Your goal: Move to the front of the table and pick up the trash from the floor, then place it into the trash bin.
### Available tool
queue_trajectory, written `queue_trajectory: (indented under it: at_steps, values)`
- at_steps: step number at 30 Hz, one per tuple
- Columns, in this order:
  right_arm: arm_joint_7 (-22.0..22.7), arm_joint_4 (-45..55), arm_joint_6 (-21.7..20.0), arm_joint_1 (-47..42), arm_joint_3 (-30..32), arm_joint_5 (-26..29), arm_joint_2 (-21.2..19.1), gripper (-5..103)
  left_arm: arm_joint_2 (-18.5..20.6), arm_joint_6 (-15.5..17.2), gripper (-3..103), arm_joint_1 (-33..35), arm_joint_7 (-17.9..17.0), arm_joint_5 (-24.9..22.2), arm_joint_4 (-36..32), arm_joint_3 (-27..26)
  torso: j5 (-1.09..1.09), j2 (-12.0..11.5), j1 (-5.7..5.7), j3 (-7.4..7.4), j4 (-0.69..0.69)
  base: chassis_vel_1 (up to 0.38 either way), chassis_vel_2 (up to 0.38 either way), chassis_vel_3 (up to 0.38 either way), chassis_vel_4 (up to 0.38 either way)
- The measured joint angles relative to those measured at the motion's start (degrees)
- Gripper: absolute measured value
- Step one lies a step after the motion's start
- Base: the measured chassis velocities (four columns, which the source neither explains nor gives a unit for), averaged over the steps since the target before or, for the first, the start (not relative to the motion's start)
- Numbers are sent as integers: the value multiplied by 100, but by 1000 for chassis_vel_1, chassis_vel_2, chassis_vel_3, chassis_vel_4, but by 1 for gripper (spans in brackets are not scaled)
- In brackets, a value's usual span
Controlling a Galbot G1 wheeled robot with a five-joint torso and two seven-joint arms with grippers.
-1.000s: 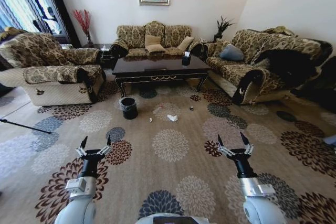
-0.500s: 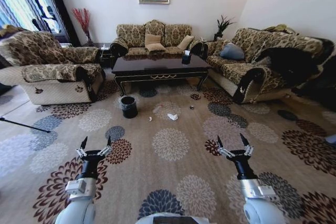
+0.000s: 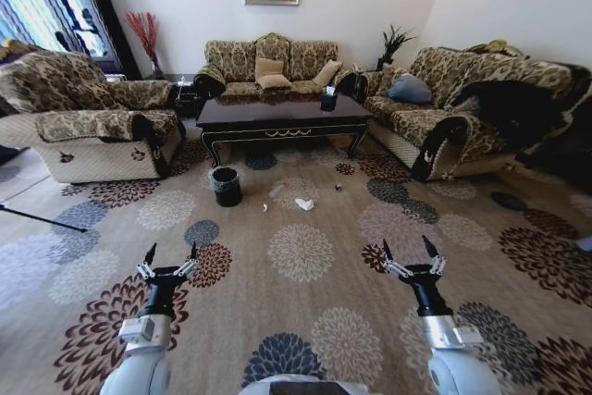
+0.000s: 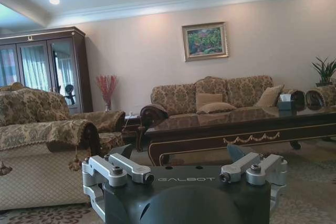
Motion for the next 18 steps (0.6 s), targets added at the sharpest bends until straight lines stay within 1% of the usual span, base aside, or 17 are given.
queue_trajectory:
  at_steps: [6, 9, 11, 17, 18]
  values:
    - [158, 12, -37, 9, -42, 82, 3, 100, -2, -2, 100, -29, 2, 1, 46, 5, 0, -139, -61, -79, 0, 0, 0, 0, 0]
    - [251, 21, -91, 11, -36, 110, 2, 100, -9, -11, 100, -54, 5, 7, 95, 24, 0, -243, -103, -141, 0, 0, 0, 0, 0]
    - [256, 21, -93, 12, -31, 113, 0, 100, -11, -13, 100, -58, 5, 9, 100, 26, 0, -260, -110, -151, 0, 0, 0, 0, 0]
    - [255, 17, -82, 12, -13, 122, -10, 100, -25, -24, 100, -83, 10, 12, 119, 45, 0, -441, -179, -263, 0, 0, 0, 0, 0]
    - [255, 17, -82, 12, -13, 122, -10, 100, -25, -24, 100, -83, 10, 12, 119, 45, 0, -441, -179, -263, 0, 0, 0, 0, 0]
